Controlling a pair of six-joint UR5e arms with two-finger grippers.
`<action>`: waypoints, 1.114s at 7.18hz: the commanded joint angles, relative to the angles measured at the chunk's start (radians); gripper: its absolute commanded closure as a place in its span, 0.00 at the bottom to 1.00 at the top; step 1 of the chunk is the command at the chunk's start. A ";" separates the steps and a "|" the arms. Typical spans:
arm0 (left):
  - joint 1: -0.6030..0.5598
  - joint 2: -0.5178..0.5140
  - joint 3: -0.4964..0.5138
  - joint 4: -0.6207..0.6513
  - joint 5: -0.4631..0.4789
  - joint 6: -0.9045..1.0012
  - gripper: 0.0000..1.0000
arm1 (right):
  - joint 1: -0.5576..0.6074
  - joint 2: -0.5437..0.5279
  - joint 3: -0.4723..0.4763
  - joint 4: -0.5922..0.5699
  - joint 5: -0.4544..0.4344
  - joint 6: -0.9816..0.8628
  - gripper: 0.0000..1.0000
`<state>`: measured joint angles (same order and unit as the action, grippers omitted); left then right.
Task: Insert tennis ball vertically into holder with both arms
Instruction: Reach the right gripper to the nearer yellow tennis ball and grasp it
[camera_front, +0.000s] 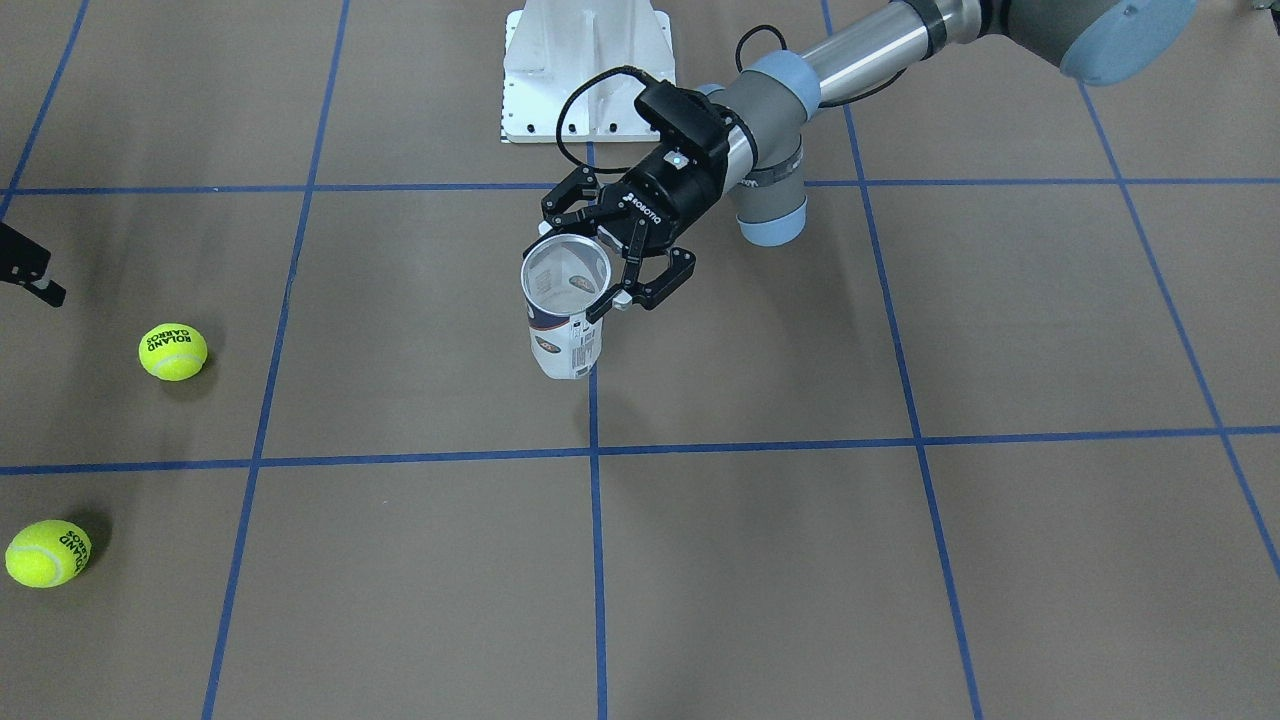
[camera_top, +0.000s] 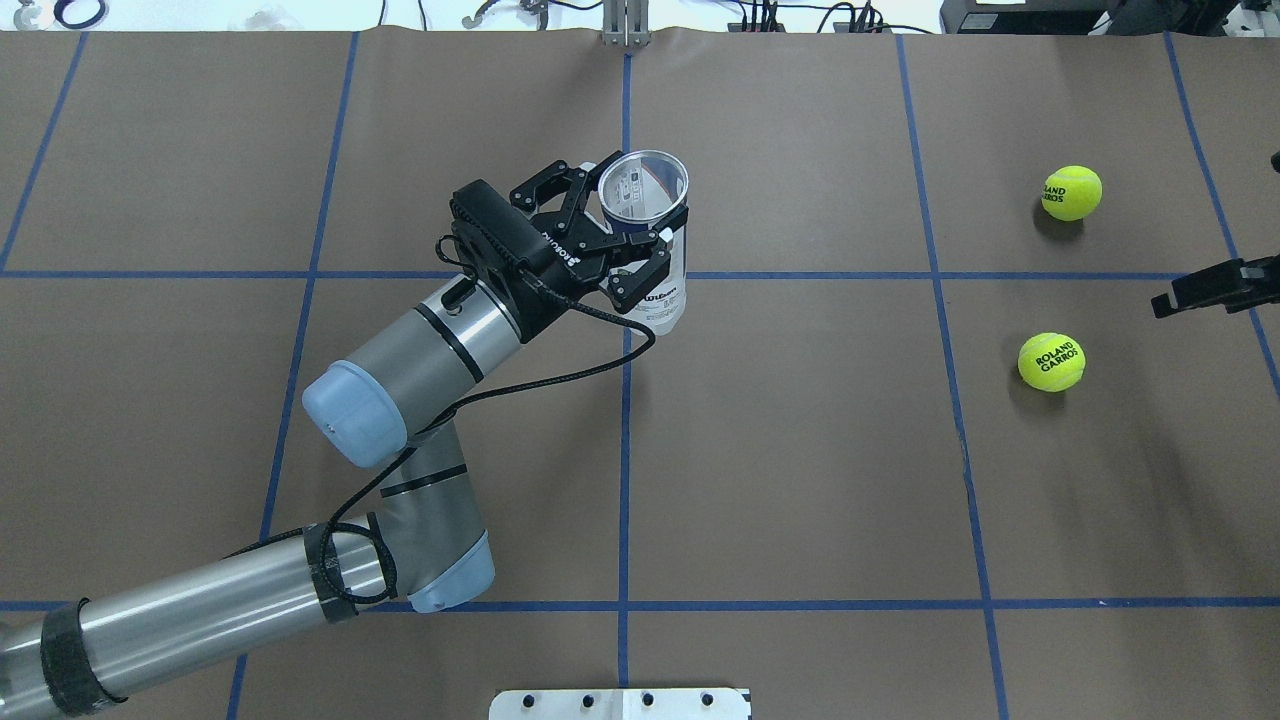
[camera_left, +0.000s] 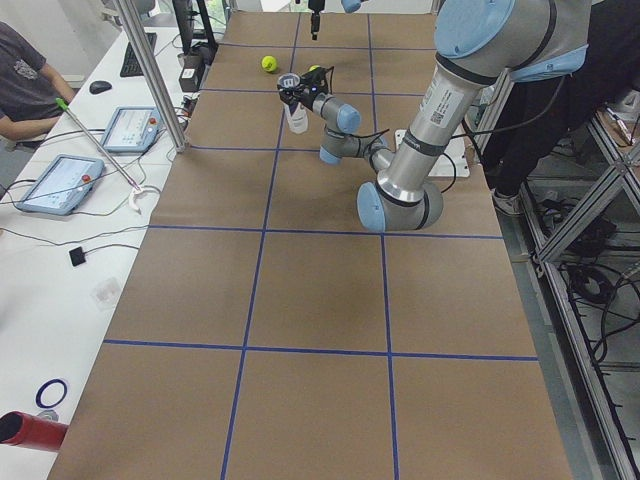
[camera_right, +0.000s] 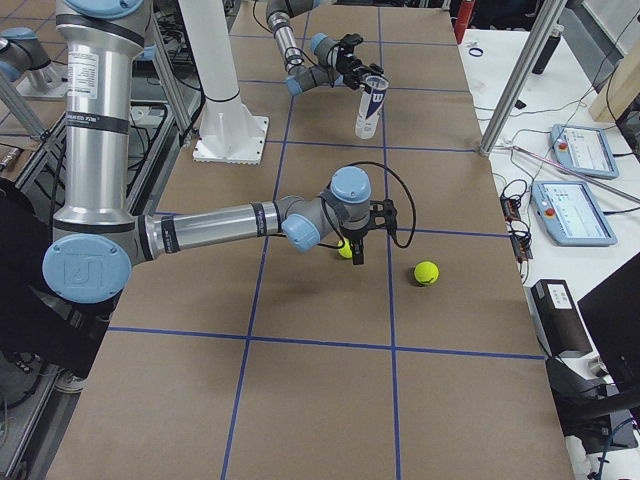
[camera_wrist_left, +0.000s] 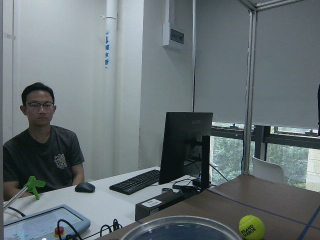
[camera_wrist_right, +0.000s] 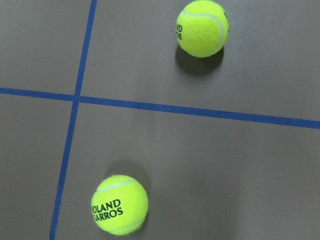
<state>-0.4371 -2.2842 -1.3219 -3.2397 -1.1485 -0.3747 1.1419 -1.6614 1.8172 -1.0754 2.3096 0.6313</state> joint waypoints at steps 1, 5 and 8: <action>0.009 0.000 0.004 -0.002 0.001 0.000 0.20 | -0.170 0.058 -0.012 0.025 -0.180 0.172 0.01; 0.011 0.000 0.004 0.000 0.001 0.000 0.20 | -0.246 0.129 -0.134 0.028 -0.190 0.182 0.01; 0.011 0.002 0.004 -0.002 0.001 0.000 0.20 | -0.266 0.127 -0.162 0.026 -0.191 0.179 0.12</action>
<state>-0.4265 -2.2828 -1.3177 -3.2412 -1.1474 -0.3743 0.8810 -1.5377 1.6668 -1.0491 2.1158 0.8103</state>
